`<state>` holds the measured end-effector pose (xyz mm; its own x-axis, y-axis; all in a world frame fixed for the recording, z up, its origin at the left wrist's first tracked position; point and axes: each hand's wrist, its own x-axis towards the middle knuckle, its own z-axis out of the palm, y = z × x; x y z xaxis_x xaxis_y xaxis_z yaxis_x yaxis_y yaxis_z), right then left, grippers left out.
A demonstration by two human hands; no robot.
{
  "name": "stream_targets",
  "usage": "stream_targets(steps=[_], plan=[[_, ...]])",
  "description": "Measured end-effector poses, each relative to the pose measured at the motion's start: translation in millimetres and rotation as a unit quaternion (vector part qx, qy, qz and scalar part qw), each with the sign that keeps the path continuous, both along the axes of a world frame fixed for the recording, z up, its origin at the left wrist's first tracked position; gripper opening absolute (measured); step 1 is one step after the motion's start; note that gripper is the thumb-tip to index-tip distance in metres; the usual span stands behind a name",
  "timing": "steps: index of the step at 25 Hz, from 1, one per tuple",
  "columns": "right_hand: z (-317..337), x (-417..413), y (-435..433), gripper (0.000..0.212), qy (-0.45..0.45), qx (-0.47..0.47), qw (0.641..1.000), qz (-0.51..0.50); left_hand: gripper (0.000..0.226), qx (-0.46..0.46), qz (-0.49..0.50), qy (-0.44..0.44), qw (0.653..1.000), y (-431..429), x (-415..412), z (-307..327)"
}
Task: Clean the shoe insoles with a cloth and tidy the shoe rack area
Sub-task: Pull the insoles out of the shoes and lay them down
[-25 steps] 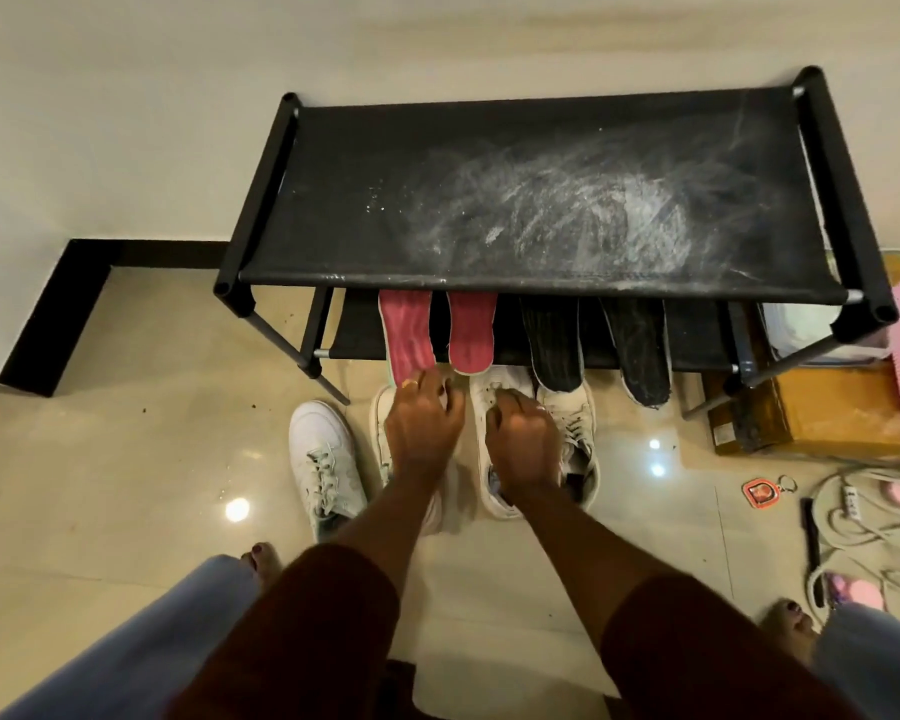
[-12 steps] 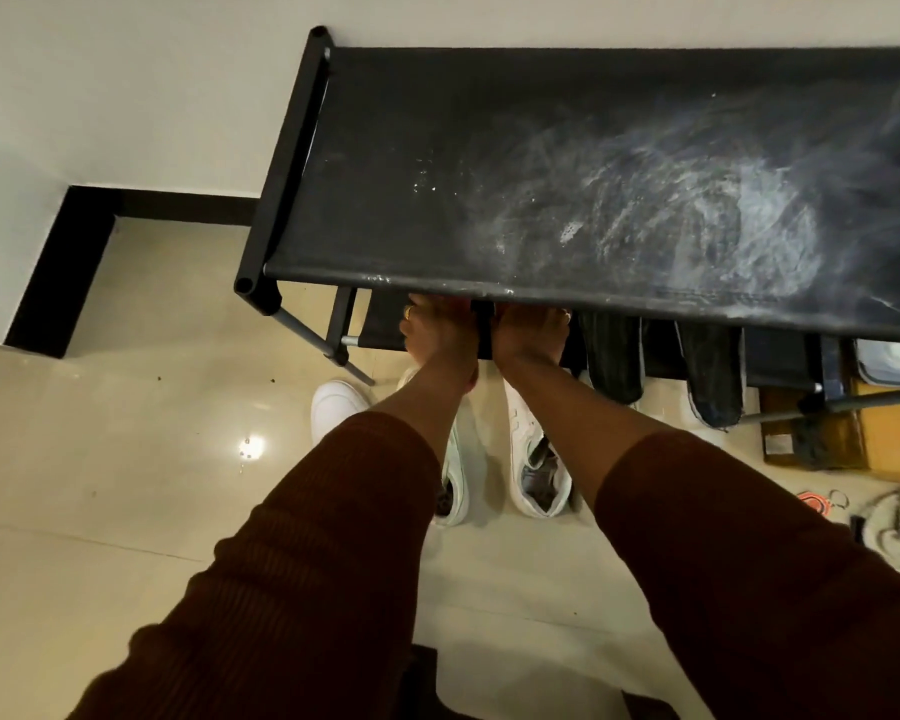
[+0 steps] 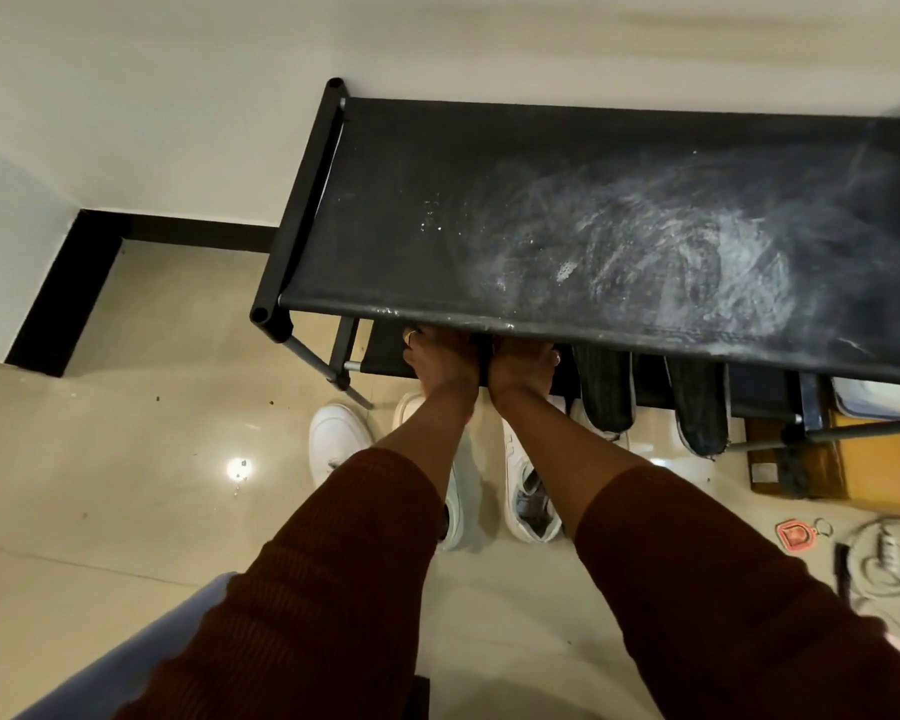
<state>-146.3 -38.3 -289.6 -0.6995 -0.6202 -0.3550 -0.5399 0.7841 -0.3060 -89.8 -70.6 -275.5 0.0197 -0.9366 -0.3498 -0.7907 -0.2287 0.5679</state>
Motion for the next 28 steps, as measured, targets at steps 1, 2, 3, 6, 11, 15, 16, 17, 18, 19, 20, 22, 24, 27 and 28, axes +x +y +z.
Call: stream_targets(steps=[1,2,3,6,11,15,16,17,18,19,20,22,24,27,28], plan=[[2,2,4,0.036,0.027,0.015,0.999,0.021,0.055,-0.003,-0.013,-0.005,1.0,4,3,4],[6,6,10,0.036,0.043,0.01,0.999,0.014,0.062,-0.009,-0.002,0.008,1.0,10,7,8],[9,8,19,0.036,0.05,0.001,0.999,0.008,0.068,-0.02,0.004,0.016,1.0,18,14,13],[21,32,58,0.039,0.03,-0.066,0.997,-0.008,0.076,-0.028,0.05,0.057,0.997,60,37,17],[1,80,136,0.041,0.038,-0.144,0.989,-0.026,0.081,0.0,0.084,0.066,0.994,135,80,-8],[-11,122,213,0.05,0.03,-0.182,0.983,-0.012,0.082,0.038,0.103,0.088,0.99,203,123,-22],[-14,131,231,0.051,0.024,-0.176,0.984,-0.002,0.081,0.048,0.108,0.095,0.988,220,133,-26],[-16,140,246,0.051,0.025,-0.174,0.984,0.006,0.081,0.06,0.109,0.098,0.987,236,143,-31],[-19,148,261,0.052,0.013,-0.162,0.987,0.012,0.081,0.081,0.113,0.1,0.985,252,151,-36],[-27,155,276,0.053,-0.003,-0.144,0.989,0.014,0.082,0.109,0.121,0.095,0.982,266,159,-44],[-34,162,290,0.053,-0.018,-0.129,0.991,0.011,0.084,0.134,0.124,0.093,0.979,279,167,-51],[-45,171,317,0.052,-0.048,-0.101,0.994,0.003,0.088,0.176,0.113,0.089,0.974,301,179,-62],[-55,177,337,0.048,-0.094,-0.054,0.994,-0.031,0.095,0.215,0.114,0.064,0.968,317,187,-72],[-71,177,350,0.048,-0.129,0.004,0.99,-0.06,0.104,0.244,0.12,0.04,0.961,326,195,-91],[-78,175,349,0.05,-0.136,0.014,0.989,-0.062,0.106,0.251,0.118,0.035,0.96,325,195,-99]])
